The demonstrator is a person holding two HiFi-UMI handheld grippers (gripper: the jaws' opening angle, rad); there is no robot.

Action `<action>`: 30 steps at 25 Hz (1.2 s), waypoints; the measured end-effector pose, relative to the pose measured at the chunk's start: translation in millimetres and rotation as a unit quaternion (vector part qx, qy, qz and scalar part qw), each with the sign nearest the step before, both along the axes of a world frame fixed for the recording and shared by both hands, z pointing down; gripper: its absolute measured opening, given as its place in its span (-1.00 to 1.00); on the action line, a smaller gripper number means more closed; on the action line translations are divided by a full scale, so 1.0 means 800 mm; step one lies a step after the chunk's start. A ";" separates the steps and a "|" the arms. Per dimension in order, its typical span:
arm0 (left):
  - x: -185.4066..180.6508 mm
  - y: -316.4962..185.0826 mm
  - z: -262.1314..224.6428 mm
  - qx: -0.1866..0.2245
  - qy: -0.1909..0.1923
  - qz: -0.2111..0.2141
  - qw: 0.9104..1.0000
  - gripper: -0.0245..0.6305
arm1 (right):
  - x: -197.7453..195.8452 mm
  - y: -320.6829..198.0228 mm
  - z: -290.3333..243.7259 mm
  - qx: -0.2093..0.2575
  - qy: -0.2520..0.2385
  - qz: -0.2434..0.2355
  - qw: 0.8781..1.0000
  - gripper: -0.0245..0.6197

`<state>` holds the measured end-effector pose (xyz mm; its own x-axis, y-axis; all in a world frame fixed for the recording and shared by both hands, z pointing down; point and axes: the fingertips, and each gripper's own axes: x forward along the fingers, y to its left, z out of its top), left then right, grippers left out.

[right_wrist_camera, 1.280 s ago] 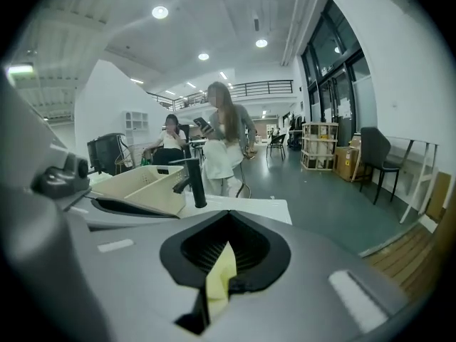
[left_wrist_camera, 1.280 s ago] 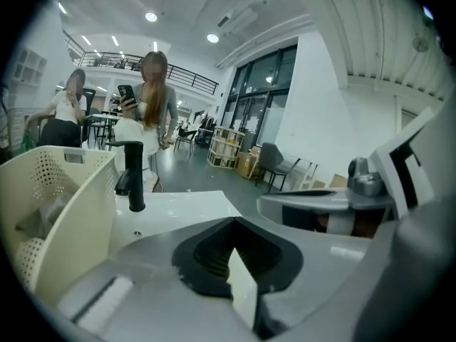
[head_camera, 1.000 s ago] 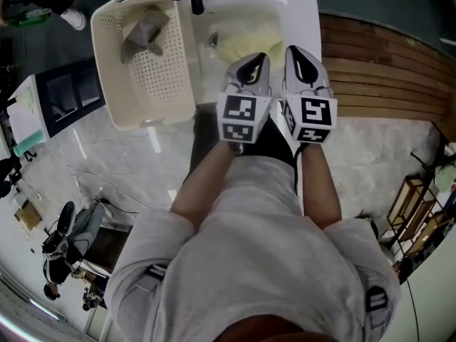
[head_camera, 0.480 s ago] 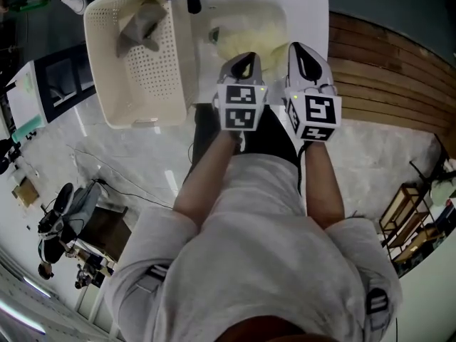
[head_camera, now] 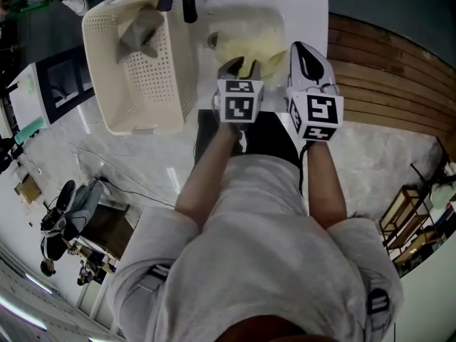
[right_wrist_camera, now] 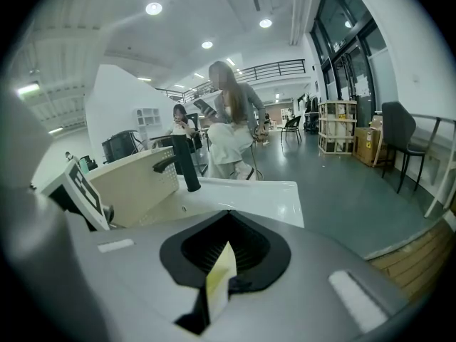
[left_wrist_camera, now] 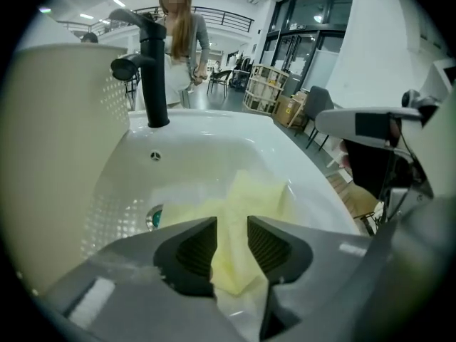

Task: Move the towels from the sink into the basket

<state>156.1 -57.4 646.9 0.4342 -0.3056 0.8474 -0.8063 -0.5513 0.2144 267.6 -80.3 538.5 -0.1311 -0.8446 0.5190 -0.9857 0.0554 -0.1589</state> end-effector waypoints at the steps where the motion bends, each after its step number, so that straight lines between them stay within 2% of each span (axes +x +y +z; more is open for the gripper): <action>1: 0.001 0.000 0.004 -0.008 0.002 0.000 1.000 -0.47 | 0.001 -0.001 0.001 0.000 0.000 0.001 1.000 -0.90; 10: 0.010 0.006 0.020 -0.047 -0.007 0.049 0.998 -0.47 | 0.013 0.002 0.006 -0.004 0.001 0.016 1.000 -0.90; 12: 0.007 0.005 0.024 -0.045 -0.019 0.057 0.997 -0.67 | 0.014 0.003 0.001 -0.001 0.004 0.019 1.000 -0.90; 13: 0.006 0.004 0.024 -0.043 -0.023 0.057 0.997 -0.84 | 0.014 0.003 -0.001 0.000 0.005 0.020 1.000 -0.90; 16: 0.007 0.004 0.024 -0.039 -0.024 0.058 0.997 -0.85 | 0.019 0.007 -0.009 0.005 0.008 0.023 1.000 -0.90; 22: 0.006 -0.004 0.000 -0.011 -0.019 0.056 0.998 -0.85 | 0.028 0.009 -0.024 0.016 0.012 0.032 0.999 -0.90; 30: 0.005 -0.019 -0.056 0.040 -0.003 0.053 0.998 -0.85 | 0.015 0.006 -0.048 0.039 0.007 0.030 0.999 -0.90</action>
<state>159.8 -72.3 601.9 0.4621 -0.3261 0.8247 -0.7443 -0.6483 0.1607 279.8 -75.2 500.2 -0.0722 -0.8890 0.4522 -0.9898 0.0081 -0.1420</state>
